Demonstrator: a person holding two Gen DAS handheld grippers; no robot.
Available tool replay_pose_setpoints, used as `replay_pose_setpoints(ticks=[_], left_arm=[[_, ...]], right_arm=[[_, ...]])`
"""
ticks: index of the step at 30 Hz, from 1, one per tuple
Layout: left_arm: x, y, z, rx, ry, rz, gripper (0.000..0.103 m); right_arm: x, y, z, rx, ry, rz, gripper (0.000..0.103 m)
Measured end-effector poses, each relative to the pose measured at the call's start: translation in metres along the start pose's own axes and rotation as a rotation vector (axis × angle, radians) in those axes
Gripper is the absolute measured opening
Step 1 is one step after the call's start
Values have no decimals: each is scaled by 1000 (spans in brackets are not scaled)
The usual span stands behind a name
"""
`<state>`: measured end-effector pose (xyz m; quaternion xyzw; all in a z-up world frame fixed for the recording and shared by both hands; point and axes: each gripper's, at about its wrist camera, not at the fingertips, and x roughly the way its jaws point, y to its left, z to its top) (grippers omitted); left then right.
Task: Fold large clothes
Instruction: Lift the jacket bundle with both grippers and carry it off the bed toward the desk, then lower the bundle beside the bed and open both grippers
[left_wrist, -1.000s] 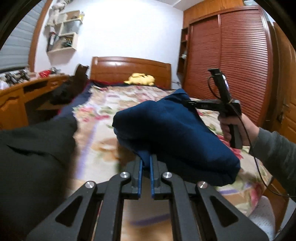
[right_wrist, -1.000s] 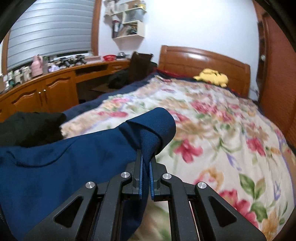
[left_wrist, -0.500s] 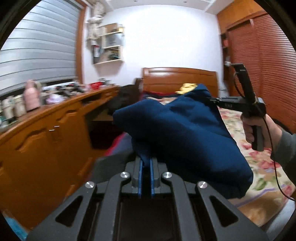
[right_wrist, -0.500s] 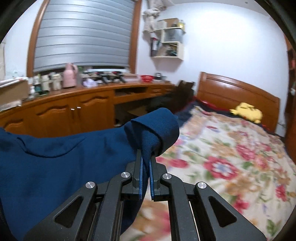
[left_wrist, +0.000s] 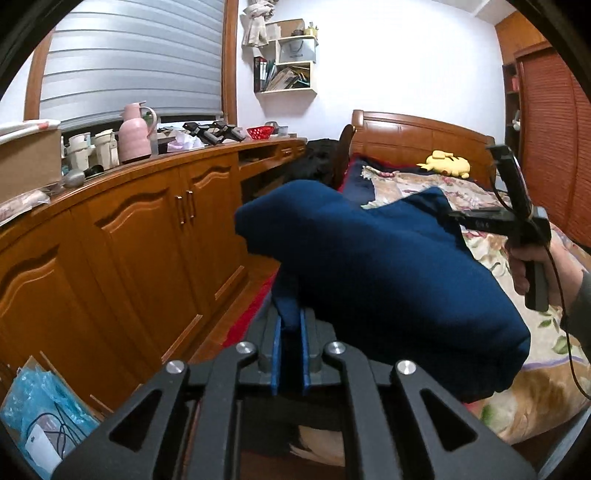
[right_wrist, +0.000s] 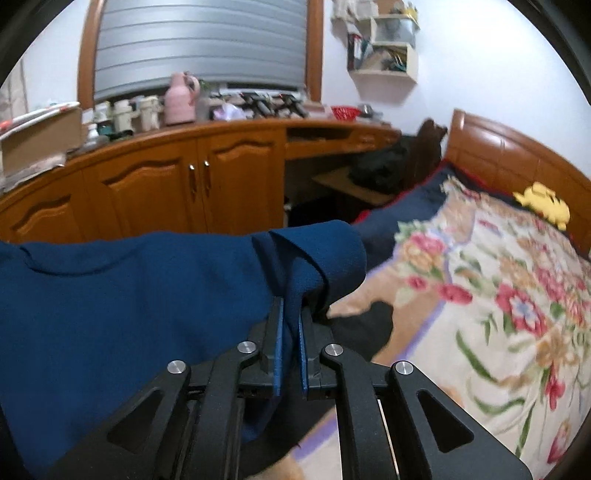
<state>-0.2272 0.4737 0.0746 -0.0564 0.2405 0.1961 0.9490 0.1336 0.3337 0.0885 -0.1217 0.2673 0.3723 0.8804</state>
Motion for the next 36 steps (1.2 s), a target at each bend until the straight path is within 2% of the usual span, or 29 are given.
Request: replay_pose_setpoints(ticks=[2,5,6,8,13,18,28,34,36], left_arm=[[-1,-5,3,-2,5,11,8],[-11,-12,10,-9,-8,20,11],[-17,-17,14,-4,-21,33,12],[-27,-24,17,6,-33,35,22],[-51,-45,20,17,-50,-9,33],[-67,-82,25,56,-58,-52,39],[-64,-172,36,108,-69,-160,54],[-41,-235,31,142,-36,-244,55],[-34,-256,28,152,-29,-274,55]], right_arm=[[-9,-3,-6,4,-9,-2,9],[-22,-5,-13,11,-14,11,21],[-28,-3,-17,-1,-15,20,23],[-37,1,-25,-23,-13,32,24],[-69,7,-49,-38,-22,58,29],[-113,4,-73,-38,-50,62,32],[-195,-45,-128,25,-97,-17,44],[-222,-84,-166,83,-93,-83,51],[-228,-97,-178,109,-82,-114,55]])
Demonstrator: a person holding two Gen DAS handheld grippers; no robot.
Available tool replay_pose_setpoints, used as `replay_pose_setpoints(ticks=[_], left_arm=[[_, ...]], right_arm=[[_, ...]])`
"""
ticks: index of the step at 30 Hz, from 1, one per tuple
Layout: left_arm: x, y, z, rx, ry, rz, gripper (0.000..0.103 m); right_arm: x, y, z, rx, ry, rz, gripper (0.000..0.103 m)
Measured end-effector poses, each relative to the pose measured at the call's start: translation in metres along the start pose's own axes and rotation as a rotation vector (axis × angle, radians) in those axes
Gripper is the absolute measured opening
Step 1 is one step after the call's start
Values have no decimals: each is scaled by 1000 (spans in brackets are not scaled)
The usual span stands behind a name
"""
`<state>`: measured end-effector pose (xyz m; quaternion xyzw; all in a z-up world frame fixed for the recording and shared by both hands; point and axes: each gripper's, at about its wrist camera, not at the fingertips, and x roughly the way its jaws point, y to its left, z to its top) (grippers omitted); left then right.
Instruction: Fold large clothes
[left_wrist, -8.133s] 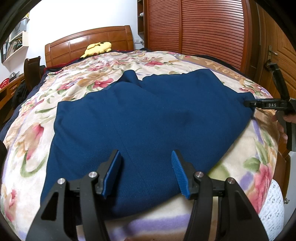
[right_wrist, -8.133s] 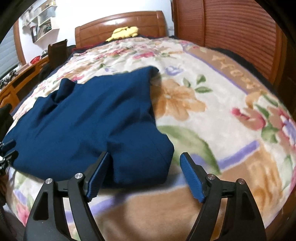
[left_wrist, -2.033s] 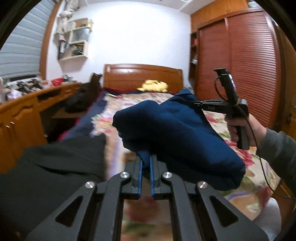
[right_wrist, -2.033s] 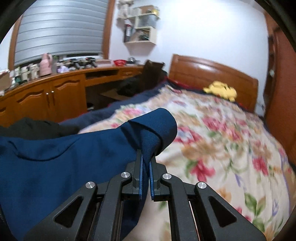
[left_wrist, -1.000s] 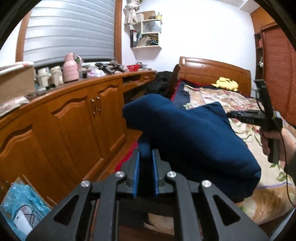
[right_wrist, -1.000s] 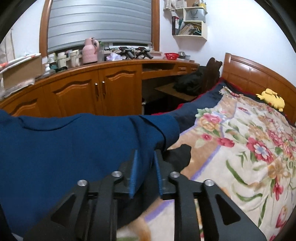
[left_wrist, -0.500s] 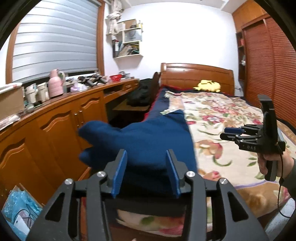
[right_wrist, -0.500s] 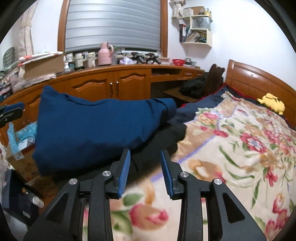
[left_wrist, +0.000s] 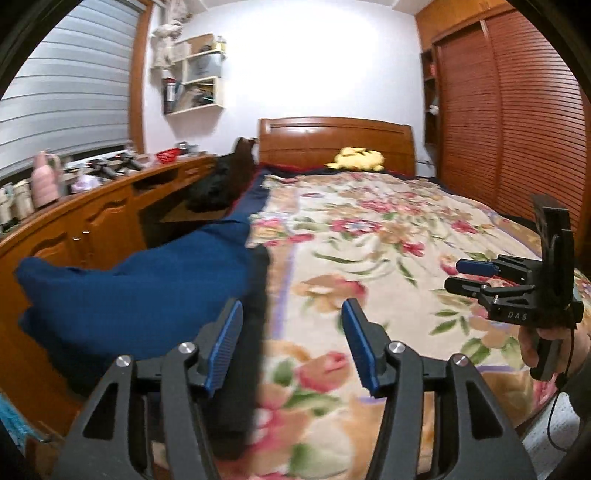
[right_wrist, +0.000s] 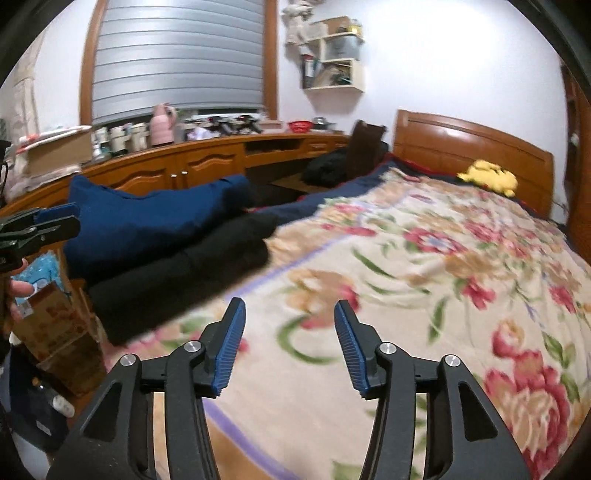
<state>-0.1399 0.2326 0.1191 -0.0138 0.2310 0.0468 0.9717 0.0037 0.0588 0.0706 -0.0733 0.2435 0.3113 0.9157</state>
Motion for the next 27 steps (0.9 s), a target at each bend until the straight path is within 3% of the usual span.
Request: replay_pose_setpoints(ticks=[9,21,27], left_arm=[[59,-82,-4,24,37,-112,56],[127,-177,-10,31,87,-261,56],[144,-214,-16,52,74,-237,56]], right_arm=[[-26,-69,-48,78,22,-127,64],[-59,-144,-97,172,28,-292,65],[-72,-171,-117,206,19,-354,65]])
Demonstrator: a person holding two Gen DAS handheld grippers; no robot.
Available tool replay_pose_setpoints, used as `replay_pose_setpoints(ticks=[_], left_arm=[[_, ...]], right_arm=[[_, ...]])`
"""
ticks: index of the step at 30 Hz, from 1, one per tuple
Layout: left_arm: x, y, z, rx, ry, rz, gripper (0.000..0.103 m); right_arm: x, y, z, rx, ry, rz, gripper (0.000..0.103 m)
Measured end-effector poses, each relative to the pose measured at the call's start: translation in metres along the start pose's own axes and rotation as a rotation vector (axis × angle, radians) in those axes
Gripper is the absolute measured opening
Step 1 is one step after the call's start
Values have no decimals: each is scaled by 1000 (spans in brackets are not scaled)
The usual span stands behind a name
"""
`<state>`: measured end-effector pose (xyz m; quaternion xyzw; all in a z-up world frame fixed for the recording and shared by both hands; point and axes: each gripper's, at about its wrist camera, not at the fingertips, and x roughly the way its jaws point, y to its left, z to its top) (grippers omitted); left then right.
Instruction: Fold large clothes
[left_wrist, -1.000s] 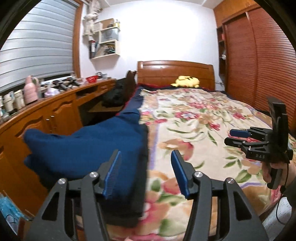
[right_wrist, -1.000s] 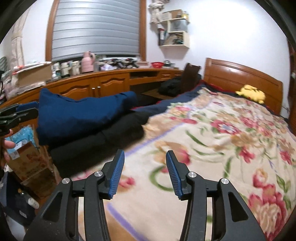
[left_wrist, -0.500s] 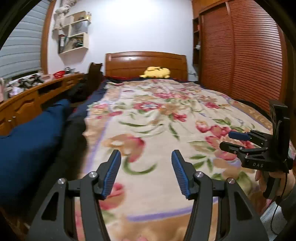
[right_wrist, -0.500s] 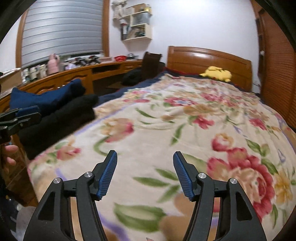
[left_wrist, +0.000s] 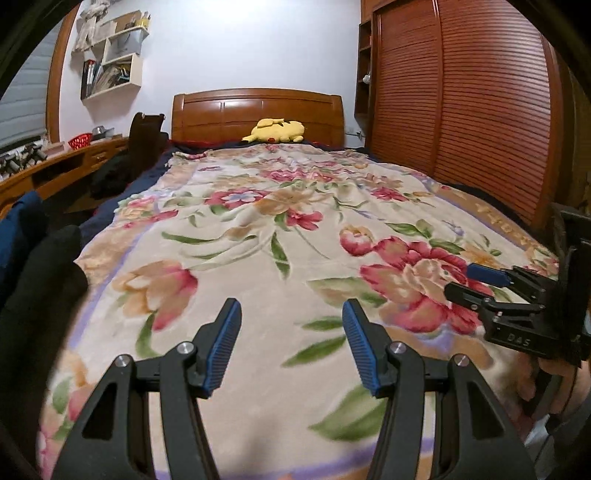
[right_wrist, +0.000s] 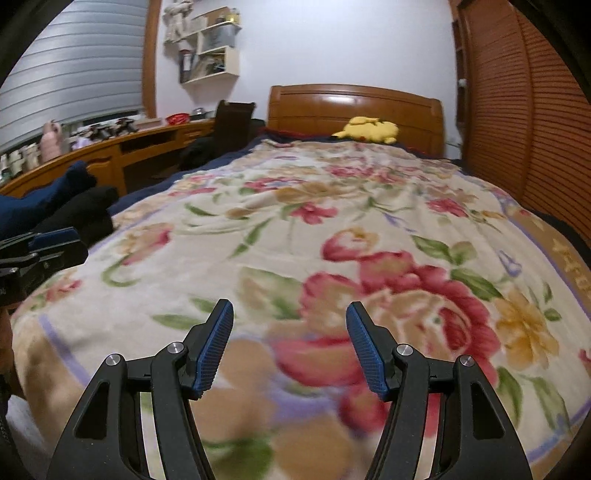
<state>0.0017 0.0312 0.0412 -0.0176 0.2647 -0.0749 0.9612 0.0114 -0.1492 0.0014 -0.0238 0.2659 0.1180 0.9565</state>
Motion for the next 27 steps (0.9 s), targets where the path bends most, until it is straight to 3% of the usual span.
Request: replay_pose_setpoints(ticks=[4,8,17,27], left_arm=[[17,-20,0,-1,-4,9,56],[24,-37,-4,35,-28,75,56],[31,-47,-17,36,-40,96,56],[22,-42,-18,0,-70,111,56]], right_arm=[[-9,-16,-4,26,-46,-31,65],[-19,-28,-4,41,-99,-58,65],[-32,-40,-13,69,-170,-110,65],[-32,-40,-17,83,-174,-112,65]])
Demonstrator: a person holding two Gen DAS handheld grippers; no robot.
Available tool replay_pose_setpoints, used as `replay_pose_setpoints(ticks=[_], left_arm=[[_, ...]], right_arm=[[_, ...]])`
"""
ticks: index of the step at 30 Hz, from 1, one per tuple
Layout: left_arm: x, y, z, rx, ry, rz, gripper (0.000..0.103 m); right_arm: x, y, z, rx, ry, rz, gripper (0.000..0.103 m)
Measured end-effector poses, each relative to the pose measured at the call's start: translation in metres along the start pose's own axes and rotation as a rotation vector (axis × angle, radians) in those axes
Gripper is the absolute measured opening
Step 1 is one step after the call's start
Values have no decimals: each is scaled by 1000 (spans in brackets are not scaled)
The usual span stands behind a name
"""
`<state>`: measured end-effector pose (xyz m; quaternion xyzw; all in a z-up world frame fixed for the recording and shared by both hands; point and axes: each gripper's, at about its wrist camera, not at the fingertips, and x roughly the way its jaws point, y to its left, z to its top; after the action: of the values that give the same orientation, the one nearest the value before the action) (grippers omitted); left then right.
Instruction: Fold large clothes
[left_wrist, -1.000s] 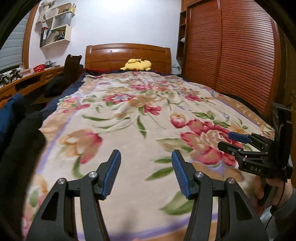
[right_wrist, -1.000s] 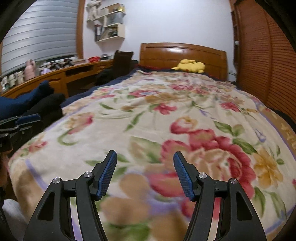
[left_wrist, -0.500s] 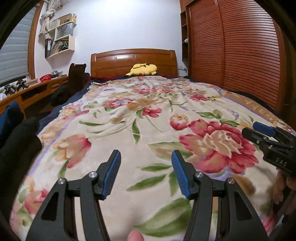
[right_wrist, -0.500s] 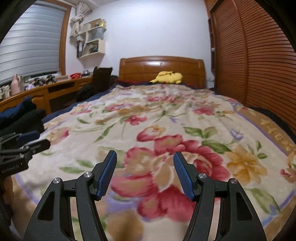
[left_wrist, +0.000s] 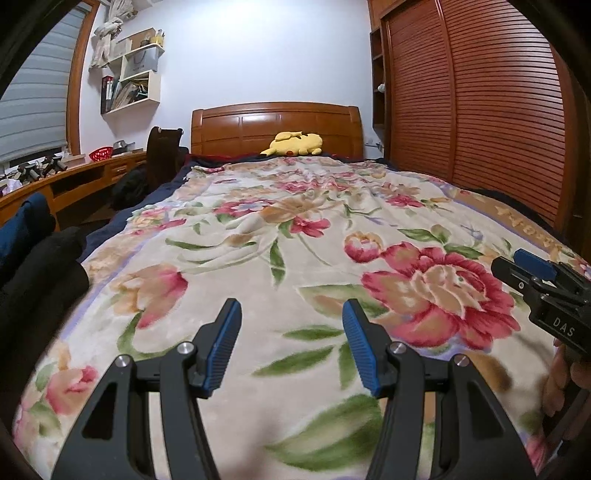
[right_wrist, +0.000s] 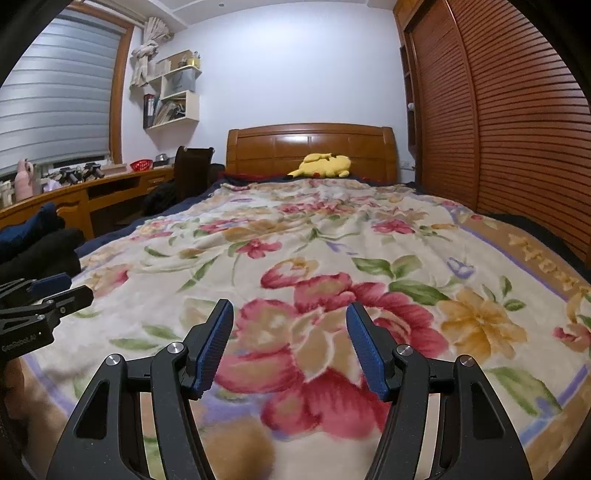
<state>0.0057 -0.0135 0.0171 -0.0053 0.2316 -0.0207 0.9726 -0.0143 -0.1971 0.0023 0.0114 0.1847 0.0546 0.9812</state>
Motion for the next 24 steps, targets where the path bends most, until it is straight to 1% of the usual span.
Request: replay_pose_setpoints(ticks=[24], left_arm=[[-3,0,0,0,-7,-4,56]], right_arm=[[1,-1,-1,5,-1,1,65]])
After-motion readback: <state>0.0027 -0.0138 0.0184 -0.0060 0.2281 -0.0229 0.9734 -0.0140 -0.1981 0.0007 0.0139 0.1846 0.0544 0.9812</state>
